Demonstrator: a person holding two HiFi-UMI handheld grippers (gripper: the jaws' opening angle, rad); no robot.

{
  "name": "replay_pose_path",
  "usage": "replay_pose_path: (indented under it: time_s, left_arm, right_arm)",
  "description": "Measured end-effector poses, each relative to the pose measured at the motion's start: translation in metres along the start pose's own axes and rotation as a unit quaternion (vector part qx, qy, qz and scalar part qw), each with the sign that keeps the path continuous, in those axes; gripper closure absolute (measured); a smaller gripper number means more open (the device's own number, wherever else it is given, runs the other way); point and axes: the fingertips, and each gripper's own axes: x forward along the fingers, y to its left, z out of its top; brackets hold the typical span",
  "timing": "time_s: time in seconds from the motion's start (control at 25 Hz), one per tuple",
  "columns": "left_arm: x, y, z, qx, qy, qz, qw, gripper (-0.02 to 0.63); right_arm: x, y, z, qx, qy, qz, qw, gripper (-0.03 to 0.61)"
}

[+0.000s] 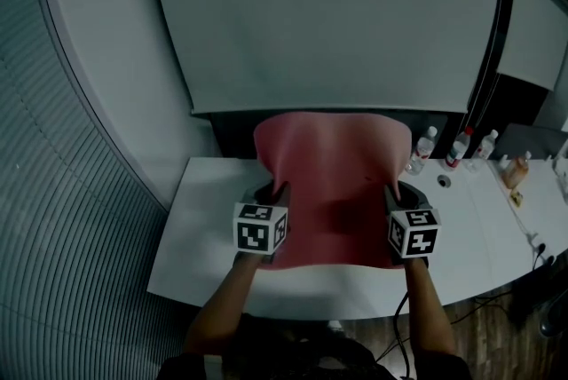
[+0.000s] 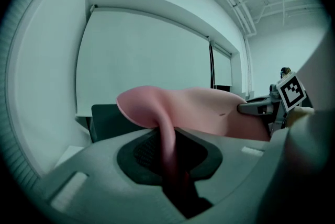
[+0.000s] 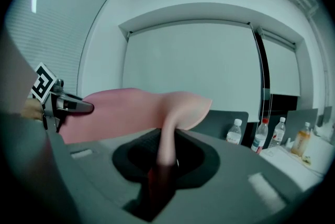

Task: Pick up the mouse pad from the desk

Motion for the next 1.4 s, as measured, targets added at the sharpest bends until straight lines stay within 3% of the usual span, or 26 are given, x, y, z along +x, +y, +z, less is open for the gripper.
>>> replay_pose_path:
  time_s: [0.84,1.4]
  left_arm:
    - [-0.05,-0.001,0.102,0.042,-0.093,0.021,0.9946,0.546]
    - [-0.058,-0.008,0.156,0.066,-0.146,0.024,0.9868,0.546]
  right_arm:
    - [-0.036,0.0,0.104,-0.036,-0.095,-0.013,0.995,0.499]
    - [-0.05,-0.014,0.152,-0.051,-0.149,-0.03,0.987,0.499]
